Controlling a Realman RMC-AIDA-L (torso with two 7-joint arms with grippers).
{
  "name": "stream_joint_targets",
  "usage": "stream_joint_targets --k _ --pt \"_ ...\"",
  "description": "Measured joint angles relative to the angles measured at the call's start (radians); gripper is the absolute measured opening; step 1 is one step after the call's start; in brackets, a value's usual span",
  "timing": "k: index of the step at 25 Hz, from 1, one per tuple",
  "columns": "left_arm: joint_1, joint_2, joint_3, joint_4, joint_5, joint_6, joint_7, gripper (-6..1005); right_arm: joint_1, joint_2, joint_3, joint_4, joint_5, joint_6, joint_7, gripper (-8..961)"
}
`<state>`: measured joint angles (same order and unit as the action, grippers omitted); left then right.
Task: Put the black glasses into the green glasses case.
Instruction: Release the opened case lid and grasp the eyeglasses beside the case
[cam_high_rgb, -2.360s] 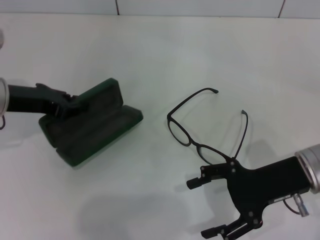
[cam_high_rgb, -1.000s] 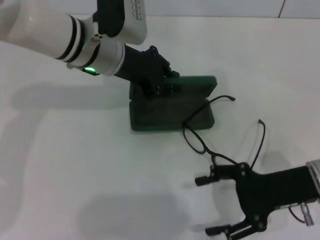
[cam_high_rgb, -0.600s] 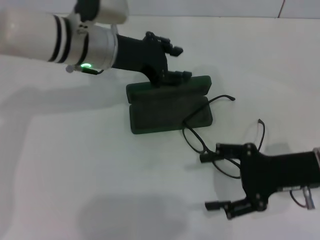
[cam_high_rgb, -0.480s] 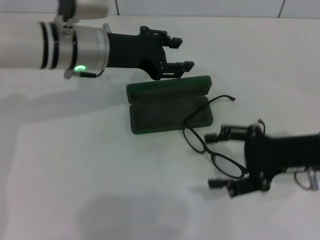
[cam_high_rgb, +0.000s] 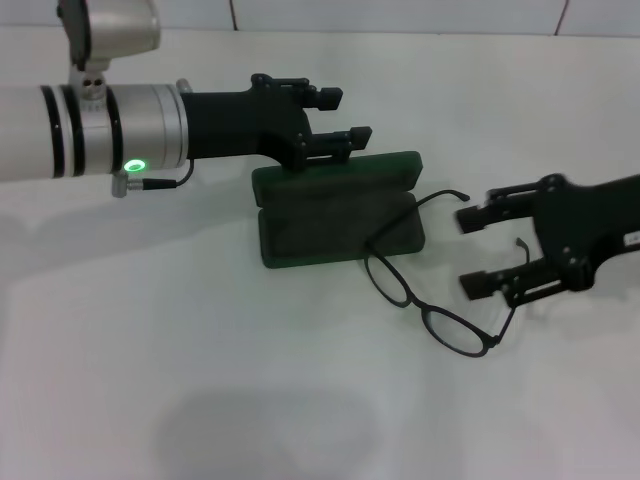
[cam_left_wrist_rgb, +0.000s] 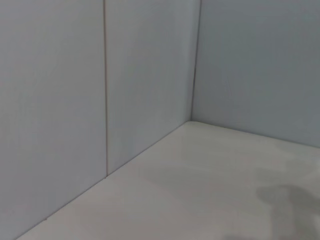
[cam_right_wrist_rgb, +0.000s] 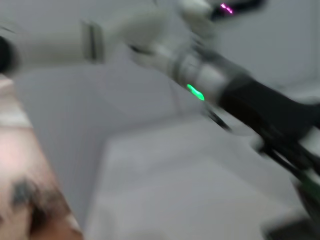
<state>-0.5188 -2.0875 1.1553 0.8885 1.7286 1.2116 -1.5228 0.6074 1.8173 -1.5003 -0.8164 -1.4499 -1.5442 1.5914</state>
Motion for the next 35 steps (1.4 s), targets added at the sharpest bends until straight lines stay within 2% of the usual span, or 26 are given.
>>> stream_joint_targets --k 1,4,6,8,9,12,19,25,29,35 --pt "0.008 -0.001 0.000 0.001 -0.010 0.001 0.000 620 -0.003 0.013 0.042 -0.052 -0.074 -0.002 0.056 846" --pt "0.048 -0.003 0.005 0.000 -0.051 0.008 0.019 620 -0.004 0.107 0.180 -0.290 -0.456 -0.041 0.306 833" --pt "0.087 -0.005 0.006 -0.005 -0.094 0.034 0.059 621 0.007 0.155 0.201 -0.382 -0.594 -0.076 0.390 808" --pt "0.115 -0.005 0.007 -0.018 -0.134 0.061 0.108 621 0.025 0.191 0.201 -0.453 -0.696 -0.102 0.459 784" --pt "0.126 -0.005 0.007 -0.027 -0.156 0.072 0.134 621 0.037 0.198 0.182 -0.475 -0.731 -0.105 0.493 784" --pt "0.137 -0.003 0.007 -0.050 -0.196 0.087 0.182 621 0.081 0.199 0.118 -0.493 -0.773 -0.098 0.583 783" --pt "0.105 0.001 0.007 -0.091 -0.183 0.088 0.192 622 0.196 0.206 0.041 -0.429 -0.879 -0.077 0.695 775" --pt "0.097 0.003 0.008 -0.093 -0.164 0.089 0.184 623 0.271 0.206 0.020 -0.360 -0.889 -0.070 0.713 765" --pt "0.082 0.007 0.001 -0.095 -0.136 0.086 0.165 623 0.291 0.210 0.016 -0.316 -0.898 -0.054 0.738 758" --pt "0.080 0.009 -0.017 -0.081 -0.120 0.088 0.155 624 0.276 0.210 -0.019 -0.314 -0.893 -0.038 0.772 748"
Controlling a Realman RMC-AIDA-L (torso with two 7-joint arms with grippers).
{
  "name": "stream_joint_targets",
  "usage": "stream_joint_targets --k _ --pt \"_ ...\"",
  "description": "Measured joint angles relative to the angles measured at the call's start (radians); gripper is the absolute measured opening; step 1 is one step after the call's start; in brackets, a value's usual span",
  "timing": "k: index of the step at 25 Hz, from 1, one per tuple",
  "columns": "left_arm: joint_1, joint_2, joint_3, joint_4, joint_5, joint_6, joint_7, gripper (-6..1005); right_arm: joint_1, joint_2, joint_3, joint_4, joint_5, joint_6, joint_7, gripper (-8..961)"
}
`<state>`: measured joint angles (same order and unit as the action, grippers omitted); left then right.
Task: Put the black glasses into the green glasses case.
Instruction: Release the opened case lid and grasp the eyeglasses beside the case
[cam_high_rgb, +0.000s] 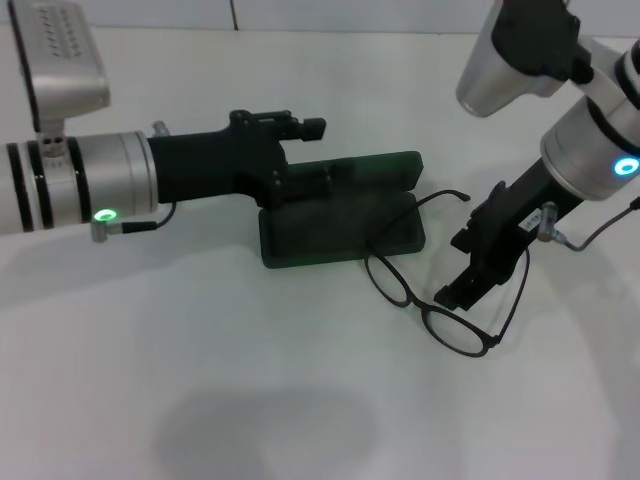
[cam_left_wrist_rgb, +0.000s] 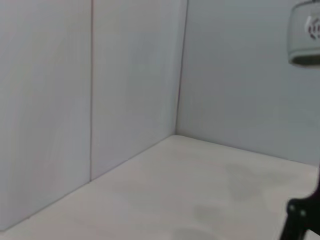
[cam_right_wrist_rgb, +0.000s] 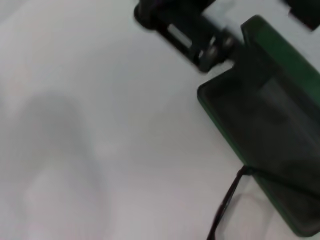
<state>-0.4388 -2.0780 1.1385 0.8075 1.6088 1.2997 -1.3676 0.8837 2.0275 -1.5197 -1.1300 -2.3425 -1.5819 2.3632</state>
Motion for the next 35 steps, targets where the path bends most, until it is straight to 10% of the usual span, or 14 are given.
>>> stream_joint_targets --k 35 --pt "0.019 -0.002 -0.076 -0.011 0.005 -0.001 0.014 624 0.033 0.000 -0.399 0.003 0.023 0.243 0.191 522"
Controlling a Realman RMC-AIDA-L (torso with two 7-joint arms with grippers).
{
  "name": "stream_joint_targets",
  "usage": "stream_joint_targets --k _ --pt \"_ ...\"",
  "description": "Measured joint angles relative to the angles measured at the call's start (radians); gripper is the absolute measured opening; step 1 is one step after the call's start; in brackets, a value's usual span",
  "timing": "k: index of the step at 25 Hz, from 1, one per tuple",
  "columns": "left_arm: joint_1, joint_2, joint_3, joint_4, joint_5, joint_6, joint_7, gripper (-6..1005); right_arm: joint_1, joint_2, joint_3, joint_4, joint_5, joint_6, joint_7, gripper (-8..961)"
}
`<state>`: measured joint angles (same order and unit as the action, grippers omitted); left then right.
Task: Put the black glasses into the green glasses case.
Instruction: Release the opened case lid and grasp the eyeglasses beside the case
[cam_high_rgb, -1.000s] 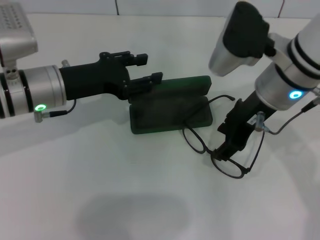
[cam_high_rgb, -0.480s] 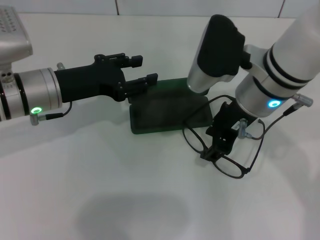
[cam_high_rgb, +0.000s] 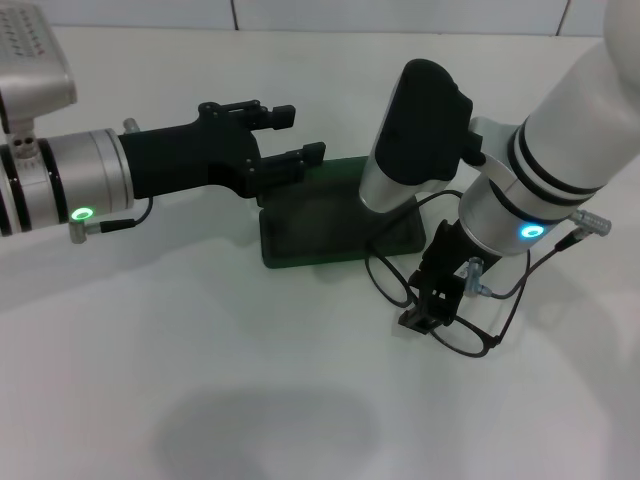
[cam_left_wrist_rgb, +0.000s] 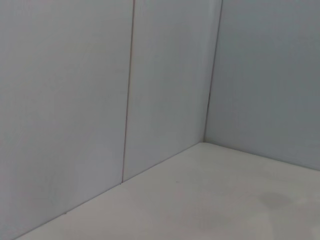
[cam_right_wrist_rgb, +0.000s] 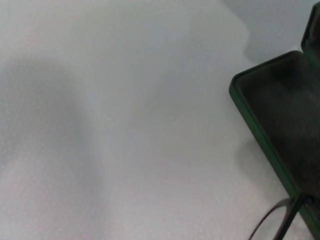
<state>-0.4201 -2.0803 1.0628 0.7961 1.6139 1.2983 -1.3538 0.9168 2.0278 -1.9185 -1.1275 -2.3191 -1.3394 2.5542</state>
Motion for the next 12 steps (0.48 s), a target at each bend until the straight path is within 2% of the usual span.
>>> stream_joint_targets --k 9,12 --pt "-0.002 -0.002 0.003 -0.008 0.002 -0.005 0.014 624 -0.011 0.000 -0.042 0.000 -0.004 0.028 0.028 449" --pt "-0.002 -0.003 0.005 -0.009 0.002 -0.005 0.025 624 -0.011 0.000 -0.053 0.000 -0.004 0.031 0.037 360"
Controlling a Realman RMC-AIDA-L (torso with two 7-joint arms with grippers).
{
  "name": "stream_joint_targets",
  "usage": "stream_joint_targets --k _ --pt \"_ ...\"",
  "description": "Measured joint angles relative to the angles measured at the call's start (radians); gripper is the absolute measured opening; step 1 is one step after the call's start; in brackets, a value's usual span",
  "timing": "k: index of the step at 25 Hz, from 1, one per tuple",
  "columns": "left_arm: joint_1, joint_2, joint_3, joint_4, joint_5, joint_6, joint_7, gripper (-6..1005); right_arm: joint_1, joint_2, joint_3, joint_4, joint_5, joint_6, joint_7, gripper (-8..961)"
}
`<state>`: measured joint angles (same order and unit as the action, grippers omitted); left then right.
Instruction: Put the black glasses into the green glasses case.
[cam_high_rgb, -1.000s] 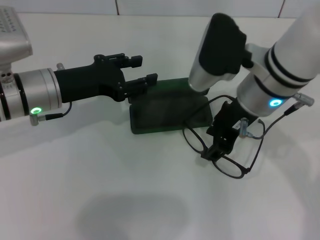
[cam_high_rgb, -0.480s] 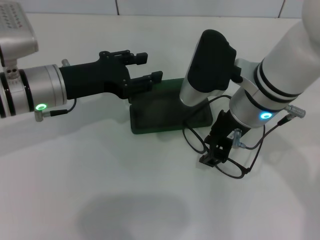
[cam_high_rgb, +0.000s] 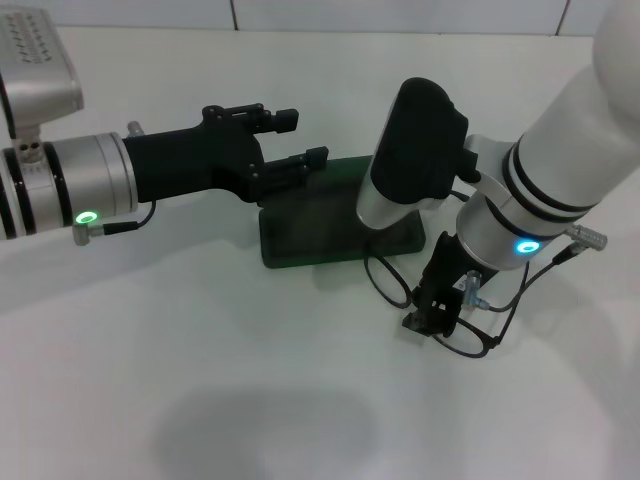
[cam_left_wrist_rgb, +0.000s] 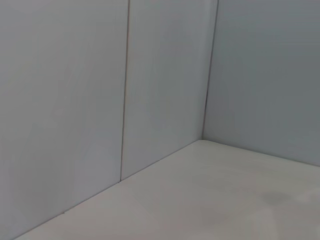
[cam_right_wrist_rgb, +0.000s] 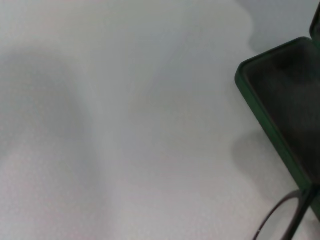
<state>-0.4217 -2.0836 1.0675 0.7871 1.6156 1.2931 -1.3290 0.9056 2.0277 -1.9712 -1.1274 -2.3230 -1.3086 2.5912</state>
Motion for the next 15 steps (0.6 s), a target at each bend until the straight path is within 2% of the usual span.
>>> stream_joint_targets --k 2,9,15 --pt "0.002 -0.001 0.000 0.000 0.000 0.000 0.000 624 0.000 0.000 -0.007 0.000 -0.001 0.004 0.002 301" --pt "0.005 0.000 0.000 0.000 0.000 0.006 0.001 624 -0.005 0.000 -0.003 -0.010 -0.015 0.006 0.003 223" --pt "0.011 -0.001 -0.001 0.005 -0.004 0.028 0.001 624 -0.076 -0.008 0.101 -0.099 -0.060 -0.035 -0.040 160"
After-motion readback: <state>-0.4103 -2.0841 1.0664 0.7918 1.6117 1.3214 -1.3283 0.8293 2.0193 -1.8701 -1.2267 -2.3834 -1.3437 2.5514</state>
